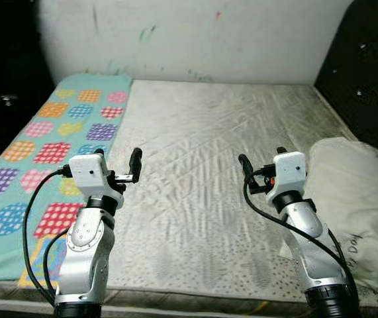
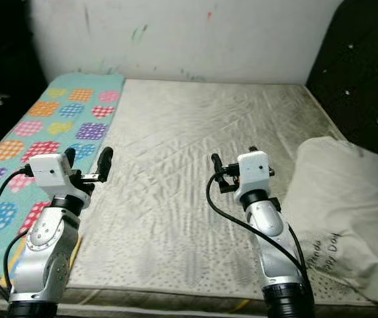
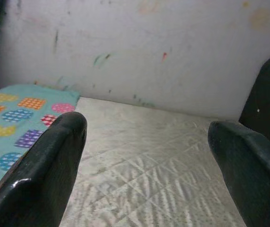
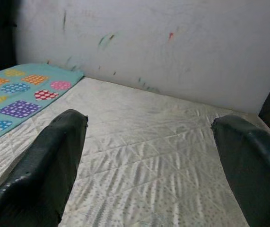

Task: Clean up the room

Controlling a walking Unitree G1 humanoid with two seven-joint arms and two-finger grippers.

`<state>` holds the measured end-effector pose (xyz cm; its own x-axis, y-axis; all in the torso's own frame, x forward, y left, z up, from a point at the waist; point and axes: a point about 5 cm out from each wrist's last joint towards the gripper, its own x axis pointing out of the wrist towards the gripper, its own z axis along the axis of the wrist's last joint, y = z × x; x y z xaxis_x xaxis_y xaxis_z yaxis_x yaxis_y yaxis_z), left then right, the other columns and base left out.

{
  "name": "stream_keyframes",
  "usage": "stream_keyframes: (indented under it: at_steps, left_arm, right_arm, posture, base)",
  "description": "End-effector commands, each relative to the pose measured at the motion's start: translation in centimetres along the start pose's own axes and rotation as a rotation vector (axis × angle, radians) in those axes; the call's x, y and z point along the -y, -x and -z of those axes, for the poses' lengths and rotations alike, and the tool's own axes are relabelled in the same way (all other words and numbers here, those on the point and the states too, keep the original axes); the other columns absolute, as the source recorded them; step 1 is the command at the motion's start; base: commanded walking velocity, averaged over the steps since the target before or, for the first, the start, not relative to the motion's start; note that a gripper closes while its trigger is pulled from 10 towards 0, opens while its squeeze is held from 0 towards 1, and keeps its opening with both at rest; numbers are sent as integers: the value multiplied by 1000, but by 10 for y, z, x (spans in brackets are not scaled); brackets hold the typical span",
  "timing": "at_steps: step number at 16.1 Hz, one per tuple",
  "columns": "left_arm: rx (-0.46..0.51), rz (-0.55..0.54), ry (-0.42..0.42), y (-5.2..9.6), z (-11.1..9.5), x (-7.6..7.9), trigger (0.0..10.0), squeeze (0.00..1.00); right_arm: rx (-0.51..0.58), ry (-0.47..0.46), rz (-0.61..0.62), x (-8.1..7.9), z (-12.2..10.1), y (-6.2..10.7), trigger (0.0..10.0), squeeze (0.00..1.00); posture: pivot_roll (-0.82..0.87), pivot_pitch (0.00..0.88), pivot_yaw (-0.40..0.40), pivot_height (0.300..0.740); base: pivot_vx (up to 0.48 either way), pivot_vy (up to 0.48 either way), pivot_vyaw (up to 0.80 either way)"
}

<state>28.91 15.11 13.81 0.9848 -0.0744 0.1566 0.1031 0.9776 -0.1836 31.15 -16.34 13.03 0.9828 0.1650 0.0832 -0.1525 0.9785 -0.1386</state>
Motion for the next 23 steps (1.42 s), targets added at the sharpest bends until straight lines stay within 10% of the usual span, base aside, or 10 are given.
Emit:
stream_keyframes:
  at_steps: [1, 11, 23]
  left_arm:
    - [-12, 9, -13, -2, 1, 1, 10000, 0]
    - [-3, -12, -17, 0, -5, -7, 10000, 0]
    - [59, -168, -36, 19, -9, -22, 10000, 0]
  right_arm:
    - [36, -19, -6, 1, -8, -1, 10000, 0]
    - [102, -84, -30, -7, -16, 7, 10000, 0]
    - [78, -59, -211, -29, -19, -18, 10000, 0]
  posture:
    - [-85, 0, 3, 740]
    - [-65, 0, 15, 740]
    - [48, 0, -177, 740]
  base:
    - [0, -315, 0]
    - [0, -130, 0]
    - [0, 0, 0]
